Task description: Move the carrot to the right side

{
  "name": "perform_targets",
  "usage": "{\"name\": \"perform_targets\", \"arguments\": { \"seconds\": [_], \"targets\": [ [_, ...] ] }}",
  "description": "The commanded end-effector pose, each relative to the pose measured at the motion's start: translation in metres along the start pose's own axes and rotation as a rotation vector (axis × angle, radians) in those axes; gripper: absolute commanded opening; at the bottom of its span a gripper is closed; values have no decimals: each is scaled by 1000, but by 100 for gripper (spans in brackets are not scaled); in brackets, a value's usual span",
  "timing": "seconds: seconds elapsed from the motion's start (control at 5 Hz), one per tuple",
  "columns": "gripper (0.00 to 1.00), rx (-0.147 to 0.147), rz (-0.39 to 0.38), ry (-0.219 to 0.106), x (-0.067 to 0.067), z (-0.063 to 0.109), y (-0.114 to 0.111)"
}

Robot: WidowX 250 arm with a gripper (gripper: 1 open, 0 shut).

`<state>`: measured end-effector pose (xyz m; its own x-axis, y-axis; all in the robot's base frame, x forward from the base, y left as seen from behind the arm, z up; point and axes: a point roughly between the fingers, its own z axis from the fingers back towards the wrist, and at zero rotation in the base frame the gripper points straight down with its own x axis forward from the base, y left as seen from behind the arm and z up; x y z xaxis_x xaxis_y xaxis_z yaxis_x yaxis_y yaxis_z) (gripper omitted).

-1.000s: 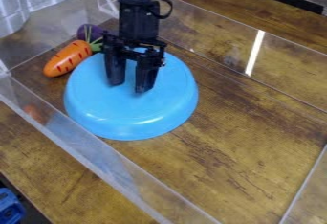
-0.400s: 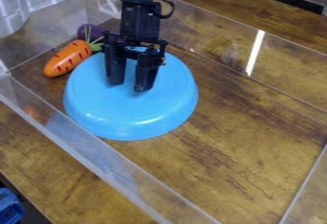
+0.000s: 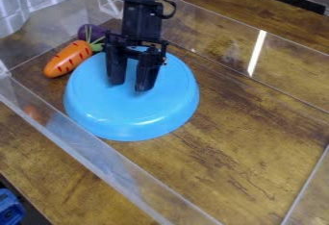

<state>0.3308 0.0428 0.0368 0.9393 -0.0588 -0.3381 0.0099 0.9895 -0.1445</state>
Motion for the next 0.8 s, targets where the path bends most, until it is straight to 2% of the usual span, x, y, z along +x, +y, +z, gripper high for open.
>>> {"name": "perform_targets", "arguments": {
  "seconds": [0.0,0.6],
  "targets": [
    [100,6,12,-11,1,6,8],
    [100,-5,2,16,1,4,12]
  ]
}}
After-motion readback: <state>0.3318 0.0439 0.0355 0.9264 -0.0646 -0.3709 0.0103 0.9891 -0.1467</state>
